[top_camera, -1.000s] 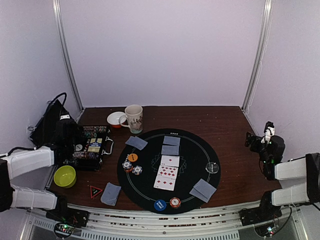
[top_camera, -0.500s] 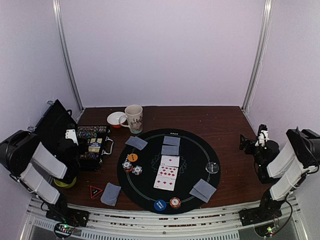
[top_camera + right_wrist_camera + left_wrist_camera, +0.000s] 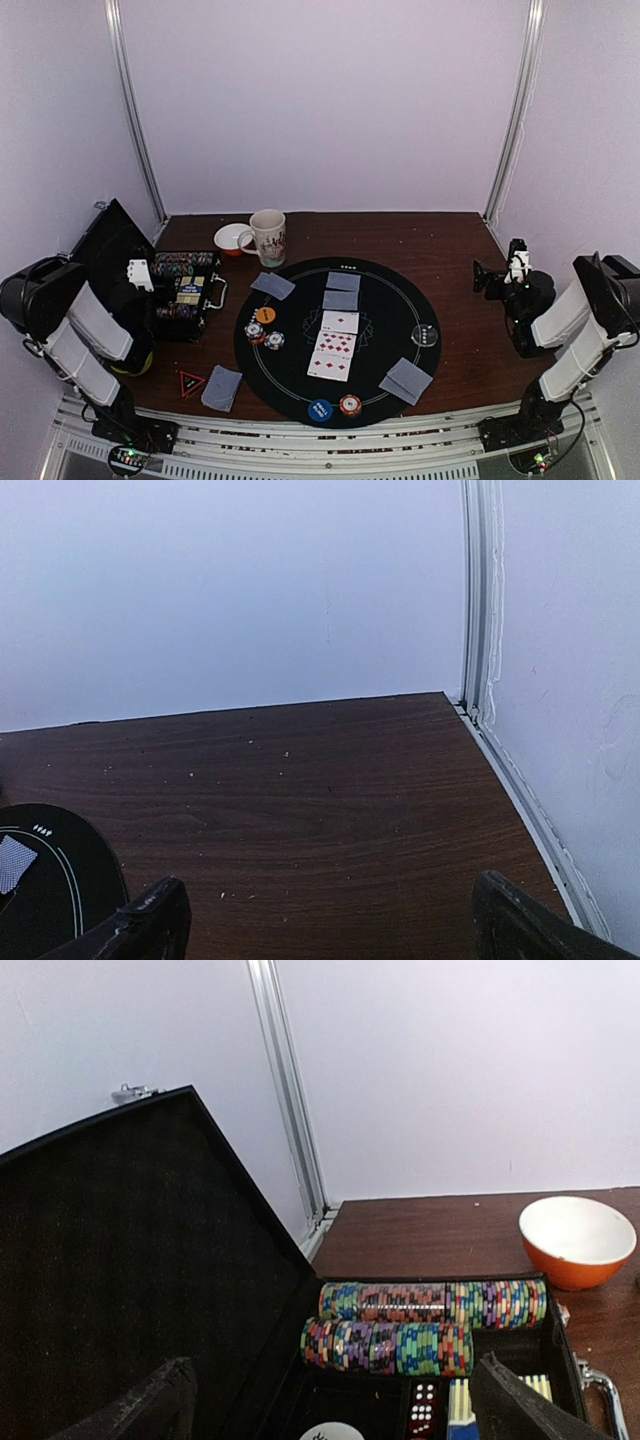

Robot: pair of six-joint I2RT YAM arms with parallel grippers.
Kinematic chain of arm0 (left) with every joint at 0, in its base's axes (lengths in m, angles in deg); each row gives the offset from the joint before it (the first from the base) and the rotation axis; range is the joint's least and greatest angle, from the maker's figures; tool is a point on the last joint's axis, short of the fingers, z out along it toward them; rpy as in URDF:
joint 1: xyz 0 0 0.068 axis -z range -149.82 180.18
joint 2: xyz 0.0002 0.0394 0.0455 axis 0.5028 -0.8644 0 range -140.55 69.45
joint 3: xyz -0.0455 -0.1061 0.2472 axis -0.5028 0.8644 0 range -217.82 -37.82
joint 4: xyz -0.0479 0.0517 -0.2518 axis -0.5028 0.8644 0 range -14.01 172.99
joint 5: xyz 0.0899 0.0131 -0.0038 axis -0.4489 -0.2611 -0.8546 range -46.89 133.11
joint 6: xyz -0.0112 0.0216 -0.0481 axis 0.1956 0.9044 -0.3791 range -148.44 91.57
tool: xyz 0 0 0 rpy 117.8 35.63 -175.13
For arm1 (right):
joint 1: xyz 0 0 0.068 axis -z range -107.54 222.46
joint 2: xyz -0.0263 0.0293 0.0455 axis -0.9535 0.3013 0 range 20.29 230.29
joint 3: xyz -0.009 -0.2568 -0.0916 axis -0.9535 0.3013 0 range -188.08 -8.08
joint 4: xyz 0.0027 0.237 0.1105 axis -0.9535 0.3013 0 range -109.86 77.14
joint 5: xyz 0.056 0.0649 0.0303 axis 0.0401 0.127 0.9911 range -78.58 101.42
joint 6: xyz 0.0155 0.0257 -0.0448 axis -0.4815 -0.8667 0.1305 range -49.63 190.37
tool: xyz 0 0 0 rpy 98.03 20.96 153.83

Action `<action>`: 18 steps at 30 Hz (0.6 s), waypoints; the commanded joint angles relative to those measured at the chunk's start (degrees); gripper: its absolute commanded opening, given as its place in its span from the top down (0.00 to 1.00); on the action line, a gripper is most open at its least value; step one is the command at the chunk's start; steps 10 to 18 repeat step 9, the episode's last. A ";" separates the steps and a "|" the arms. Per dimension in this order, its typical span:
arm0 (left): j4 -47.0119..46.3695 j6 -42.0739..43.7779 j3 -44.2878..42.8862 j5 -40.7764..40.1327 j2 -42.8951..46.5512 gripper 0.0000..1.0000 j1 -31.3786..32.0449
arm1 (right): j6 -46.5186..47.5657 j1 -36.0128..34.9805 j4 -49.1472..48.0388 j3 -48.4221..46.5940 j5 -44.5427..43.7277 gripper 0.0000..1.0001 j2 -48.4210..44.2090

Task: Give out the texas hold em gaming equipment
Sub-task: Reset both arms

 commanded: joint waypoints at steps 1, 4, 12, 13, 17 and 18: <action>0.77 0.00 -4.00 0.73 0.21 0.02 -0.38 | 0.59 -0.35 -0.15 -0.10 0.22 0.00 -0.54; 1.41 -0.22 -4.13 1.35 0.19 0.02 -0.88 | 0.59 -0.35 0.00 -0.15 0.21 0.00 -0.53; 1.68 -0.37 -4.13 1.37 0.27 0.02 -0.86 | 0.68 -0.44 0.30 -0.28 0.03 0.00 -0.60; 1.68 -0.37 -4.13 1.37 0.27 0.02 -0.86 | 0.68 -0.44 0.30 -0.28 0.03 0.00 -0.60; 1.68 -0.37 -4.13 1.37 0.27 0.02 -0.86 | 0.68 -0.44 0.30 -0.28 0.03 0.00 -0.60; 1.68 -0.37 -4.13 1.37 0.27 0.02 -0.86 | 0.68 -0.44 0.30 -0.28 0.03 0.00 -0.60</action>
